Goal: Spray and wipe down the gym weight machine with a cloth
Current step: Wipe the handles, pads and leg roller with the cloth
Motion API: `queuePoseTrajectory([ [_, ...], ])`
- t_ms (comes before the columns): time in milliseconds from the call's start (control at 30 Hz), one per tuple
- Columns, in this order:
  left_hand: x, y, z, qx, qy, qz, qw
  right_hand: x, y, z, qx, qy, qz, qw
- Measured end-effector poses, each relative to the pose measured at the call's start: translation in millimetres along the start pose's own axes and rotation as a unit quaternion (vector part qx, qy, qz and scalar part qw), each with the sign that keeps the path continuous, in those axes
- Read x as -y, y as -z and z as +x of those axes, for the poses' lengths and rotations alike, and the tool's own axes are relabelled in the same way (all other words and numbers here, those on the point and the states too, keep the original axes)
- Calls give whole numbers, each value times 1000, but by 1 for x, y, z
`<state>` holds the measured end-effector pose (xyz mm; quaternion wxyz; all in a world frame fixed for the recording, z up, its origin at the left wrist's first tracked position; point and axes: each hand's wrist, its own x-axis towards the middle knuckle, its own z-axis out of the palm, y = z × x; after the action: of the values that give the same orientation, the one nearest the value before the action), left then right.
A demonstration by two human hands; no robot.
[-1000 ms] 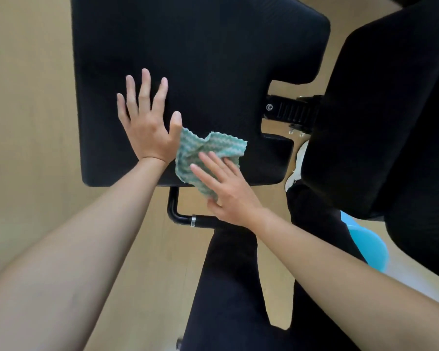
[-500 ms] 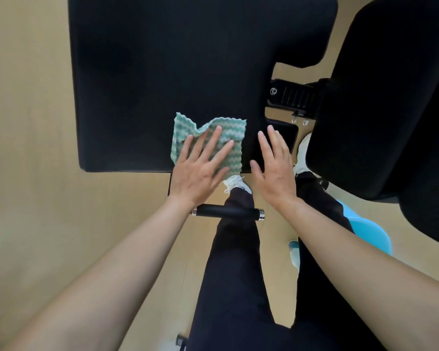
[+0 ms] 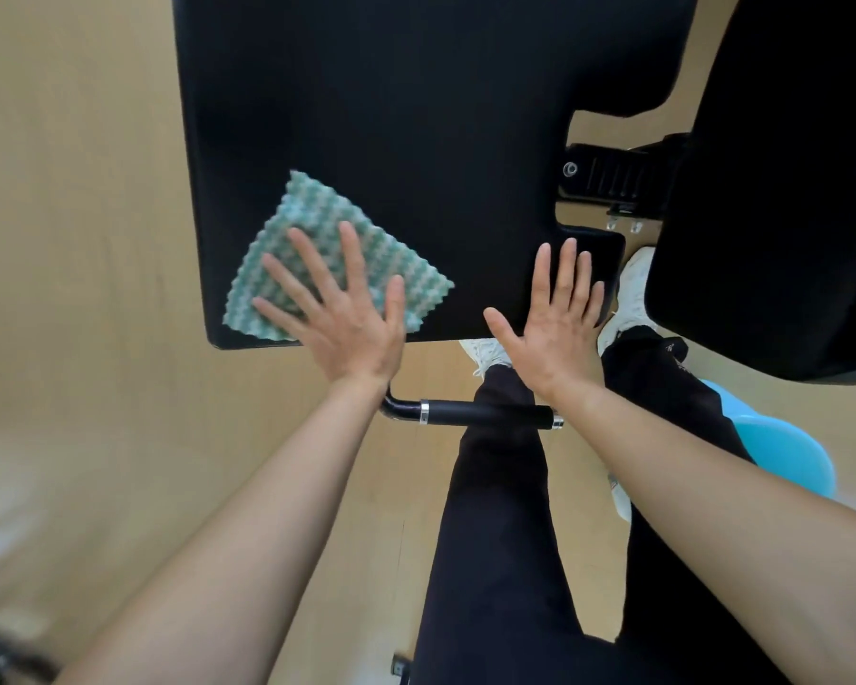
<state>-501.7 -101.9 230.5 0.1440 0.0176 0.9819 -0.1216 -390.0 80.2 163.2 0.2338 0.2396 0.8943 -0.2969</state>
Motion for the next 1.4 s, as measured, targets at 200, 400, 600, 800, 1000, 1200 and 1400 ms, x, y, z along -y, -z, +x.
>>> queuePoseTrajectory([
  [200, -14, -21, -32, 18, -202, 35, 979, -3, 0, 2, -12, 2, 8, 1000],
  [400, 27, -15, -31, 25, -60, 31, 997, 16, 7, -3, -44, -2, 40, 998],
  [600, 70, 15, 21, 10, 212, -122, 970, 69, 15, 4, 14, 147, -21, 989],
  [800, 68, 41, 100, -2, 211, -181, 960, 62, 13, 13, 42, 148, -69, 986],
  [1000, 82, 32, 83, -50, 178, -171, 968, 60, 15, 15, 56, 152, -73, 984],
  [1200, 81, 10, 16, -54, 294, -293, 908, 59, 14, 17, 71, 153, -73, 983],
  [1400, 70, 20, 34, -55, 390, -327, 859, 58, 13, 17, 59, 156, -68, 984],
])
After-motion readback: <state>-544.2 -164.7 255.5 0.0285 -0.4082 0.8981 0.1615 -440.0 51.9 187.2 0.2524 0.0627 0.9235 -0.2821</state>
